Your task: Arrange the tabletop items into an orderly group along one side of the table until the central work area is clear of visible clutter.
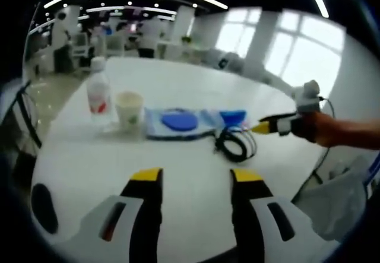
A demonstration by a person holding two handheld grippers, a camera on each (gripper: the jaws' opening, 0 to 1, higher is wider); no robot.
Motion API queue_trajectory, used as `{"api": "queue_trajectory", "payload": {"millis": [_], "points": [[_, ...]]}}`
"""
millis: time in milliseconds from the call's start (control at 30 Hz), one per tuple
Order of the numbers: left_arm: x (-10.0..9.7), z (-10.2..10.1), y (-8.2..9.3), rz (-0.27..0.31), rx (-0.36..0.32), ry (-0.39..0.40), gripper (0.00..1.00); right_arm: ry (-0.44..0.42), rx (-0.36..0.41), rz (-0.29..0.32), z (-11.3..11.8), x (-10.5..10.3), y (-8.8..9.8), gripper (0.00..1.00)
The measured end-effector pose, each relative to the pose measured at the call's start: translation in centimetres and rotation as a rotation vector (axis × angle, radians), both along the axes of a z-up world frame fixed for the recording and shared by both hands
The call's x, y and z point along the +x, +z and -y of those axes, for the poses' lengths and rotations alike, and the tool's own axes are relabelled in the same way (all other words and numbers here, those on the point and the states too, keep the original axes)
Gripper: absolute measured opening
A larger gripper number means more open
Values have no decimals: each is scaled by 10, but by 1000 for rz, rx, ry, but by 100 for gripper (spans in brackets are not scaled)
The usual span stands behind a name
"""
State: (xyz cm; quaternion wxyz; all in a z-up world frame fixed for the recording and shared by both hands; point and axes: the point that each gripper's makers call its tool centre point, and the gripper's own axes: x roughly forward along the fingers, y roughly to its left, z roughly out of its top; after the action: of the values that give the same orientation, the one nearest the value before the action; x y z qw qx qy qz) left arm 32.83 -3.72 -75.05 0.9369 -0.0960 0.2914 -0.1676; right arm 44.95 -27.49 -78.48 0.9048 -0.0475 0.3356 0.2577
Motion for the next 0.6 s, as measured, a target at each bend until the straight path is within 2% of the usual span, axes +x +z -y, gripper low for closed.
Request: {"api": "queue_trajectory", "payload": {"millis": [133,267,433,600], "points": [[-1,6,0,-6,-21,-16,48,-20,6,18,7,-8,4,70],[-3,12,1,-4,-4,-40,50,-18,4,23,10,-19,2,72],[-4,12,1,-8,-2,-45,50,-74,42,11,22,-29,1,74],[-5,10,0,-20,10,-51,51,-85,72,34,30,-35,11,79]]}}
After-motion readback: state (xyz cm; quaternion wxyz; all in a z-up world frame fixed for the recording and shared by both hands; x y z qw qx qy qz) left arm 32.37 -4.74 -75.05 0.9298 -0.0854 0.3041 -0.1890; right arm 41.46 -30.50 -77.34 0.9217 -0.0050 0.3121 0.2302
